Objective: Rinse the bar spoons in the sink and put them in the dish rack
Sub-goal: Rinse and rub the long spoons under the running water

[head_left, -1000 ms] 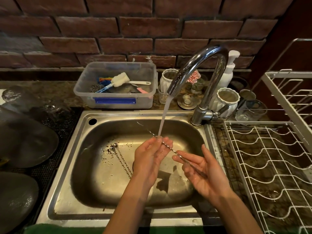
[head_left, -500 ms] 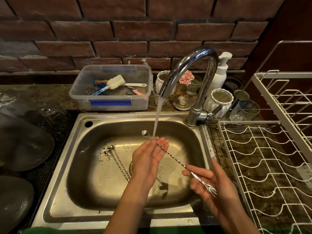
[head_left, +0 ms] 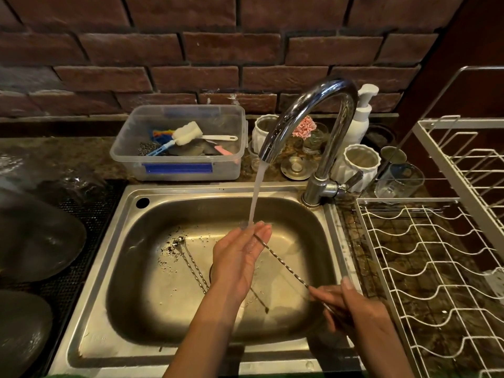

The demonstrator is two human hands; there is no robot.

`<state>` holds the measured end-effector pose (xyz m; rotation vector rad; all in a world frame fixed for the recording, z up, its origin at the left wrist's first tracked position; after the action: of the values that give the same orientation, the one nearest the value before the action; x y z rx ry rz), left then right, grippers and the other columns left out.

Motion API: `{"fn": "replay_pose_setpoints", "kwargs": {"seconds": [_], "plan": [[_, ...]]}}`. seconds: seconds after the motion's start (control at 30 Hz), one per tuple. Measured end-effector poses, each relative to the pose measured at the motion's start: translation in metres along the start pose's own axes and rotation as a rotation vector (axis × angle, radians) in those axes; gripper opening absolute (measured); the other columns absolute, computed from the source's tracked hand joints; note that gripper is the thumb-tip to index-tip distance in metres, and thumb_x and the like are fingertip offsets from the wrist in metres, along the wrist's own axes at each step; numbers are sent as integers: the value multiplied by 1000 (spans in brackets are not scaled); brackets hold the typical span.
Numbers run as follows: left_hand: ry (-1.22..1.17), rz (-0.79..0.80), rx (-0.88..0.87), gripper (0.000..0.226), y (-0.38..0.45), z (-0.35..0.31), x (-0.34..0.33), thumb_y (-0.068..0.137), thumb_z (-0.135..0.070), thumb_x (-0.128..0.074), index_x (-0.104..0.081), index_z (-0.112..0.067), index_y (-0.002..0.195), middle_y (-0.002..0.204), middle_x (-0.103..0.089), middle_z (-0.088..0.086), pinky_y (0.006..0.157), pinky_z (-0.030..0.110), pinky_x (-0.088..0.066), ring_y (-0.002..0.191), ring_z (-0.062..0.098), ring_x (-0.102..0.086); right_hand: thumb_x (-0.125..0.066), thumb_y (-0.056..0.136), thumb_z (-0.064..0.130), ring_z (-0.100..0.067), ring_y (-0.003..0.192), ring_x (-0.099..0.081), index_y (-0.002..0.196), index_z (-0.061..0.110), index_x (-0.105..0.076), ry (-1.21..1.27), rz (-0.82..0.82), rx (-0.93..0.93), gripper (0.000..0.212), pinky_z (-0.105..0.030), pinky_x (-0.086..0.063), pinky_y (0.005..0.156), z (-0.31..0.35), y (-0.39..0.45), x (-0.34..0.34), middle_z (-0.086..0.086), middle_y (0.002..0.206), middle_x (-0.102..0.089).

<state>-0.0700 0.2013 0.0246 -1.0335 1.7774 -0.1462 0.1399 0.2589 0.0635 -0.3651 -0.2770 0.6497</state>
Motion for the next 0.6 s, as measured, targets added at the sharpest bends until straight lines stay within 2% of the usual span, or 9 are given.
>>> {"fn": "replay_pose_setpoints", "kwargs": {"seconds": [0.07,0.13,0.2,0.3,0.37,0.43,0.5,0.53,0.6], "plan": [[28,-6,-27,24,1,-4,0,87,5,-65,-62,13,109,101,-73,30,77,36,-62,97,38,-74,-36,85,54,-1,85,-68,81,41,-81,-15,26,11,48,-12,-49,69,1,1,-4,21,92,-76],[41,-8,-46,34,2,-7,-1,76,1,-73,-63,11,108,102,-73,28,78,37,-62,97,37,-74,-38,86,51,5,87,-67,85,41,-81,-38,24,68,44,-6,-49,68,5,0,-8,25,96,-75],[23,-5,-49,50,3,-8,0,68,-2,-77,-61,10,114,100,-73,26,78,36,-62,96,35,-75,-43,86,46,-5,81,-68,86,41,-81,-58,6,134,38,-10,-51,65,9,-1,-11,18,95,-76],[11,-7,-40,45,4,-8,0,77,3,-73,-58,9,119,100,-73,26,80,36,-62,96,34,-74,-48,88,36,-21,78,-66,84,42,-81,-126,-2,223,33,-28,-52,70,11,-1,-16,1,87,-75],[11,-23,-46,44,5,-9,1,77,5,-71,-57,9,118,101,-72,27,81,36,-62,96,34,-74,-49,88,36,-21,78,-66,86,42,-81,-154,11,236,32,-31,-52,72,12,1,-19,-5,86,-73],[-7,-25,-44,47,6,-12,0,76,5,-69,-55,9,121,102,-73,28,81,37,-62,94,35,-75,-47,88,39,-14,72,-65,87,41,-81,-119,19,197,34,-25,-52,69,10,3,-20,-3,88,-74],[-45,-15,-33,48,7,-16,-1,79,4,-67,-52,9,125,106,-71,29,83,38,-62,96,36,-74,-45,92,42,-8,62,-60,89,35,-82,-21,23,109,38,-21,-49,60,5,6,-22,-5,79,-73],[-71,-8,-27,50,7,-18,-1,79,4,-67,-51,8,126,106,-69,29,82,38,-62,99,35,-73,-45,94,41,-11,59,-59,90,31,-82,47,20,54,39,-21,-48,57,4,8,-24,-10,73,-71],[-111,3,-17,46,8,-21,-1,86,6,-61,-48,10,130,105,-65,29,79,37,-62,107,36,-67,-52,89,40,-17,55,-61,93,17,-81,282,15,-89,37,-23,-50,52,-2,13,-31,-19,76,-73]]}}
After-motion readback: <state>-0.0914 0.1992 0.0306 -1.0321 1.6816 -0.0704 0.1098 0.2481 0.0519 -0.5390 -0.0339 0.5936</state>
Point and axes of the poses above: each hand's wrist, its own y-axis towards the middle knuckle, its own x-axis out of the back of the hand, z = x × y, the point moved 4 cm from there along y, towards the middle knuckle
